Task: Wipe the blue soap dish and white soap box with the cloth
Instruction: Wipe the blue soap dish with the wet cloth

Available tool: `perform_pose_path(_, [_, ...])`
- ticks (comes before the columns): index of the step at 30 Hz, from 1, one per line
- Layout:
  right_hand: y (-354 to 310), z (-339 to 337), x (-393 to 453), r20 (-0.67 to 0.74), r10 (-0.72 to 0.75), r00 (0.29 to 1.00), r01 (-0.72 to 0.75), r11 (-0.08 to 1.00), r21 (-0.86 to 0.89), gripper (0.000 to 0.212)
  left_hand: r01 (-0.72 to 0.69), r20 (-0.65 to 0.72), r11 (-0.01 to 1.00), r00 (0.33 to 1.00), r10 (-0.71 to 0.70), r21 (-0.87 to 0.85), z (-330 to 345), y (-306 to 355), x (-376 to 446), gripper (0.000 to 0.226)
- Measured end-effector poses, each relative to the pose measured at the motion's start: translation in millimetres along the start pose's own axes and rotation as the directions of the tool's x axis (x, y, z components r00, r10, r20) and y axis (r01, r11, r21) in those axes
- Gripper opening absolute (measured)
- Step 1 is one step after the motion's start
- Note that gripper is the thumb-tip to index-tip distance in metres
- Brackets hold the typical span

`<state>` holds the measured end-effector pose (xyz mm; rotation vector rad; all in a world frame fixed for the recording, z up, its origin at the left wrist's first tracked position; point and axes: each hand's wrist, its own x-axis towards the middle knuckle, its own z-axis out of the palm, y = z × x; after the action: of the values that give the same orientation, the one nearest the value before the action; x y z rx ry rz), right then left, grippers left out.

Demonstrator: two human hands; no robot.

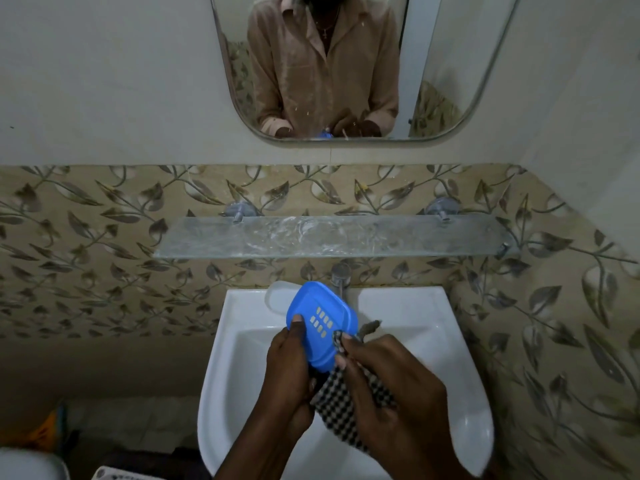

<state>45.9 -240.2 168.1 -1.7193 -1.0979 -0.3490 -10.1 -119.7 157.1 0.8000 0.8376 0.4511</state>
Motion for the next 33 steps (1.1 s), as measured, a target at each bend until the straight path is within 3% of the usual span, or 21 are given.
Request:
perform_pose_path(5, [6.7, -11.3, 21.8, -0.019, 0.054, 0.998, -0.054, 0.999, 0.003, 0.020, -0.074, 0.060, 0.997, 0.995, 0.074, 0.002, -3.8, -5.1, 3.1, 0.047])
perform_pose_path(11, [2.4, -17.5, 16.4, 0.045, 0.010, 0.999, -0.013, 0.997, 0.073, 0.022, -0.100, 0.126, 0.995, 0.987, 0.103, -0.029, -7.8, -7.8, 3.0, 0.051])
perform_pose_path(17, [0.2, -25.7, 18.5, 0.148, 0.021, 0.989, -0.040, 0.991, 0.128, 0.022, -0.209, 0.109, 0.978, 0.973, 0.205, 0.023, -12.8, 0.2, 5.2, 0.041])
perform_pose_path(22, [10.2, -31.9, 36.9, 0.152, 0.093, 0.984, -0.116, 0.982, 0.150, 0.019, -0.235, 0.216, 0.964, 0.955, 0.205, 0.123, -11.5, -7.2, 1.9, 0.036])
perform_pose_path(26, [1.3, -34.6, 26.8, 0.199, 0.045, 0.979, -0.085, 0.977, 0.196, 0.021, -0.318, 0.173, 0.937, 0.941, 0.292, 0.144, -16.1, 2.2, 6.5, 0.036])
perform_pose_path(31, [11.6, -37.3, 41.1, 0.139, 0.134, 0.981, -0.157, 0.972, 0.172, 0.016, -0.386, 0.304, 0.894, 0.900, 0.312, 0.227, -17.1, -4.5, 2.8, 0.034])
perform_pose_path(33, [7.2, -35.8, 40.9, 0.155, 0.106, 0.982, -0.133, 0.976, 0.175, 0.017, -0.391, 0.302, 0.895, 0.898, 0.320, 0.215, -16.9, -2.0, 4.0, 0.037])
